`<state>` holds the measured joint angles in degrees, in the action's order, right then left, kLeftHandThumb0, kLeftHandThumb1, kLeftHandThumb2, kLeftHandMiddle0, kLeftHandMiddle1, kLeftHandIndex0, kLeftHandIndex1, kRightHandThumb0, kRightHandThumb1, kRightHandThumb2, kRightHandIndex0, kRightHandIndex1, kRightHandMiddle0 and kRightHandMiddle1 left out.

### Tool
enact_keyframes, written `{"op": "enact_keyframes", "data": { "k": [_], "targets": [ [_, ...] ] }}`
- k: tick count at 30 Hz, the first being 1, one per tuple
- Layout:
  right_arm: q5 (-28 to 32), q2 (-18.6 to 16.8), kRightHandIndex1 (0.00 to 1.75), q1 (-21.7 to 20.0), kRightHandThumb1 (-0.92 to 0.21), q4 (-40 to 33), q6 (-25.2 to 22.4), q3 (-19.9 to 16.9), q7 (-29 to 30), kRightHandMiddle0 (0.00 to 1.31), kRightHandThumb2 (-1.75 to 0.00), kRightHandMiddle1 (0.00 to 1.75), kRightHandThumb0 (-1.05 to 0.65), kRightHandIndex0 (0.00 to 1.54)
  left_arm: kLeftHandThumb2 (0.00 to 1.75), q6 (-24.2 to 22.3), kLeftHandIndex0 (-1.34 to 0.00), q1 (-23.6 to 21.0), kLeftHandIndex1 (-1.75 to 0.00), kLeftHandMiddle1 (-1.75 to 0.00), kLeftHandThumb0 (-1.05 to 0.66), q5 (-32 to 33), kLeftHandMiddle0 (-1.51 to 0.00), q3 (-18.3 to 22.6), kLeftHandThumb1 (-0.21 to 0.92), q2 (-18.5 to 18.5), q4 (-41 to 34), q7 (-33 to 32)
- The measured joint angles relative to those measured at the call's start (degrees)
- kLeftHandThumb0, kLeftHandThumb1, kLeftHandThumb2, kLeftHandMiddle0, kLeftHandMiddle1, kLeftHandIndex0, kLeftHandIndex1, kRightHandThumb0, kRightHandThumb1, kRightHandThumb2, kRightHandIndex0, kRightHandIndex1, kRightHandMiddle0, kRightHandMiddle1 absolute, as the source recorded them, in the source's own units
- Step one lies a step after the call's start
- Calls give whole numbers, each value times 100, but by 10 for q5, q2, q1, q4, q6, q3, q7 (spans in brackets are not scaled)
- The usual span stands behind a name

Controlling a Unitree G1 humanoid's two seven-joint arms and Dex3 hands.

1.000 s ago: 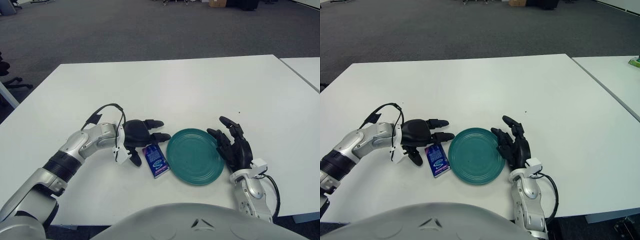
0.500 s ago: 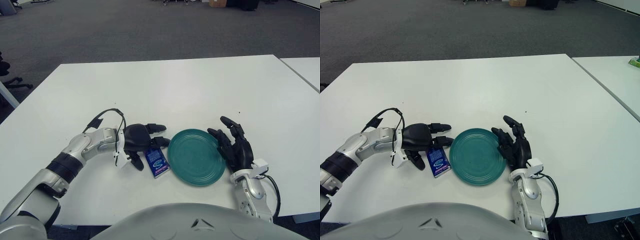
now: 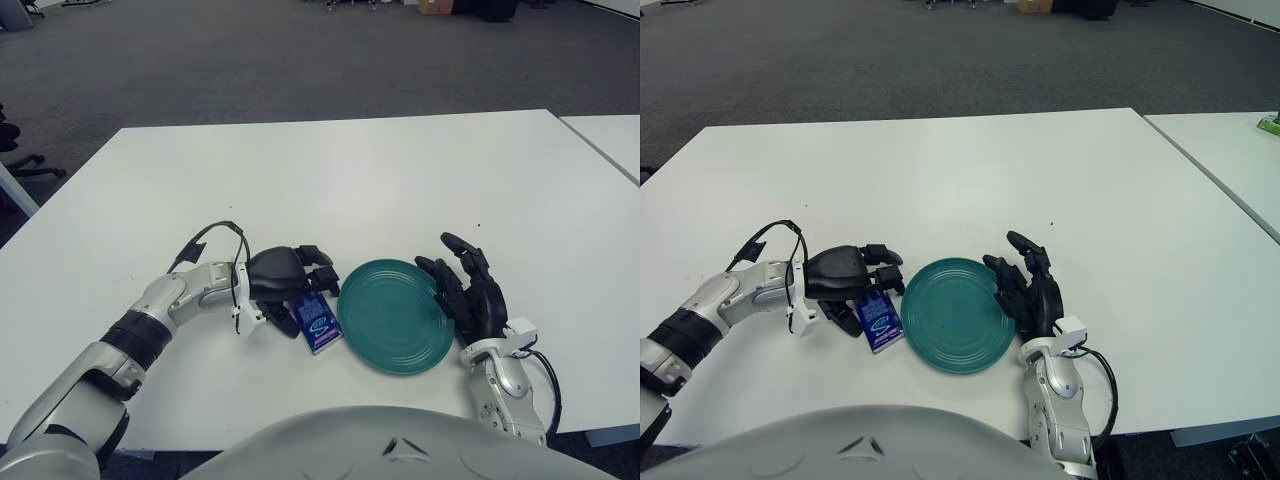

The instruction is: Put the gum into the plate.

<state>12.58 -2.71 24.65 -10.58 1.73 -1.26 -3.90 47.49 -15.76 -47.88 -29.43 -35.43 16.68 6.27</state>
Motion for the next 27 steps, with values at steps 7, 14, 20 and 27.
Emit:
{"op": "enact_keyframes", "data": {
  "k": [7,14,20,27],
  "targets": [
    [0,0,62,0,-92,0,0,0,0,2,-60,85,-47,50,97,17,-67,-6,-150,-159,-45,-1,-58,-1,45,2,16,-28],
    [0,1,62,-1,-92,0,-1,0,0,1,-59,85,-47,50,110,18,-59,-6,-165,-173,-45,-2,-65,0,42,2,20,-41],
    [-1,1,62,-2,-92,0,-4,0,0,1,-59,85,-47,50,127,8,-56,-6,-174,-169,-29,-15,-70,0,32,3,26,-61],
    [-3,1,63,-3,-92,0,-5,0,1,0,-60,84,-46,49,144,-8,-60,-6,-175,-156,-2,-50,-74,1,16,3,27,-120]
  ]
}}
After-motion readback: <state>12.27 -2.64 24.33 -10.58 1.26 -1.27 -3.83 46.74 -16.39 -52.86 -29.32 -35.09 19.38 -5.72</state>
